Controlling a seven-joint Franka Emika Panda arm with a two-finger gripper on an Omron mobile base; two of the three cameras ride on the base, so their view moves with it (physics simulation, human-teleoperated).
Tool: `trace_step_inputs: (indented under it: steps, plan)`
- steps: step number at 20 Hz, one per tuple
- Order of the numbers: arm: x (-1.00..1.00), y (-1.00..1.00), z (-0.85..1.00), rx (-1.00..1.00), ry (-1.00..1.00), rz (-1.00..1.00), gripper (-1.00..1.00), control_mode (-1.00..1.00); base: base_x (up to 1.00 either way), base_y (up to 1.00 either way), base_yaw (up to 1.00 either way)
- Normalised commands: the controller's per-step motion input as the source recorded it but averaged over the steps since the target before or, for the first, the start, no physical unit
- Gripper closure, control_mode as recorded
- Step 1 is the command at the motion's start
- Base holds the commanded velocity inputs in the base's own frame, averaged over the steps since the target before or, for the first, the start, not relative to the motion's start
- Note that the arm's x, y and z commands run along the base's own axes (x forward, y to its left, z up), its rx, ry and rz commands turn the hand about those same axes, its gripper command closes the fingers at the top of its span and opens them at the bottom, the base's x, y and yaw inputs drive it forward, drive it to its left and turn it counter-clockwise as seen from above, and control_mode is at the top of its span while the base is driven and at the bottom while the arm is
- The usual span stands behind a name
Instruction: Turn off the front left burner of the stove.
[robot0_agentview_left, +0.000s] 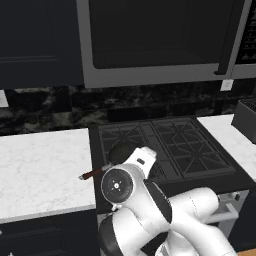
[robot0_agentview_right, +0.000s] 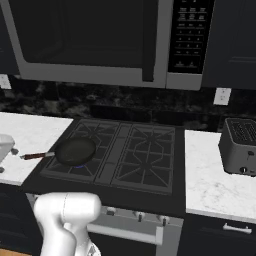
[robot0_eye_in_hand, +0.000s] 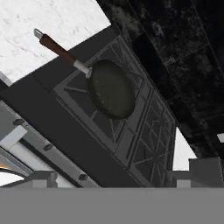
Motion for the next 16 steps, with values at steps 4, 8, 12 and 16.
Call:
trace_step_inputs:
  steps: [4,8,12,16]
  plan:
    - [-0.4,0.44,-0.41,-0.34,0.0,0.21,-1.0,-1.0,0.0,0.0,0.0]
    - [-0.04,0.0,-0.58,-0.27,-0.01,0.07,-1.0,-1.0,0.0,0.0,0.0]
    - [0.13,0.0,-0.69,-0.26,0.02,0.16,-1.0,-1.0,0.0,0.0,0.0]
    - [0.12,0.0,-0.69,-0.33,0.09,0.28,-1.0,-1.0,0.0,0.0,0.0]
